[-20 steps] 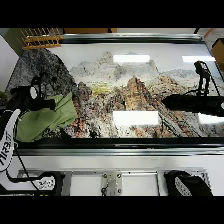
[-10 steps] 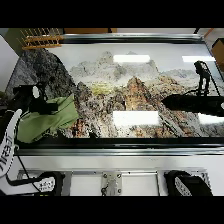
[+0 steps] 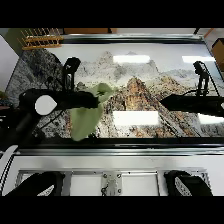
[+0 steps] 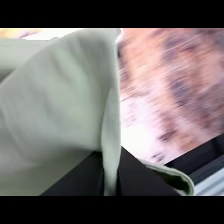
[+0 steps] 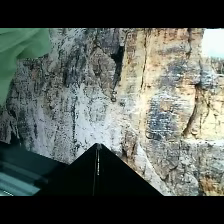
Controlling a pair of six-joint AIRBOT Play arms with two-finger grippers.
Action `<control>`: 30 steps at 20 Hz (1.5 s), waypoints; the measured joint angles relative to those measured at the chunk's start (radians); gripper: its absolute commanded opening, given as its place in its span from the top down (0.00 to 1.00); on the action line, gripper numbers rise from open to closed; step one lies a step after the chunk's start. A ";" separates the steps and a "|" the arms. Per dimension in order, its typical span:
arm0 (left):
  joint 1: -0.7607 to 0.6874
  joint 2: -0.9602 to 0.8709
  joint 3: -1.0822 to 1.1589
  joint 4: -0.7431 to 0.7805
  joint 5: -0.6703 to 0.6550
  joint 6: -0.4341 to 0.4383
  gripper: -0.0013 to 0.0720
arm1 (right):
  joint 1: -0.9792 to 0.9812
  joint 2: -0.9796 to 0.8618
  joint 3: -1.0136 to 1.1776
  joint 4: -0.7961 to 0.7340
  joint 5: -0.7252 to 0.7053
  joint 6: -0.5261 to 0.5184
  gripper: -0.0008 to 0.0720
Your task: Fold the clothes and pants, and hang the long-sleeved shirts on hangers.
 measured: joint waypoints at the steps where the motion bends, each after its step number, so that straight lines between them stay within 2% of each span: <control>1: -0.043 0.009 0.004 -0.011 0.051 -0.018 0.97 | -0.006 0.000 0.000 0.002 -0.003 0.000 0.97; 3: -0.111 0.002 0.030 -0.024 0.129 -0.046 0.97 | -0.025 0.000 0.000 0.003 -0.009 -0.003 0.97; 4: -0.134 -0.016 0.046 -0.028 0.150 -0.054 0.89 | -0.036 0.000 0.000 0.005 -0.013 -0.003 0.97; 5: -0.151 -0.039 0.064 -0.031 0.161 -0.061 0.36 | -0.047 0.000 0.000 0.007 -0.014 -0.003 0.97; 6: -0.162 -0.068 0.086 -0.032 0.168 -0.068 0.00 | -0.057 0.000 0.000 0.008 -0.017 -0.003 0.97; 9: -0.139 -0.166 0.155 -0.034 0.146 -0.076 0.00 | -0.074 0.000 0.000 0.010 -0.019 -0.003 0.97; 12: -0.049 -0.258 0.204 -0.035 0.066 -0.080 0.00 | -0.081 0.000 0.000 0.010 -0.020 -0.003 0.97; 16: 0.059 -0.362 0.148 -0.042 -0.018 -0.082 0.00 | -0.083 0.000 0.000 0.010 -0.020 -0.003 0.97; 17: 0.076 -0.392 0.126 -0.048 -0.027 -0.076 0.05 | -0.083 0.000 0.000 0.010 -0.020 -0.003 0.97; 18: 0.090 -0.422 0.113 -0.068 -0.034 -0.061 0.14 | -0.083 0.000 0.000 0.010 -0.020 -0.003 0.97; 23: 0.126 -0.585 0.158 -0.298 -0.049 0.074 0.13 | -0.083 0.000 0.000 0.010 -0.020 -0.003 0.97; 30: 0.085 -0.834 0.383 -0.407 -0.092 0.134 0.13 | -0.084 0.000 0.000 0.010 -0.020 -0.003 0.97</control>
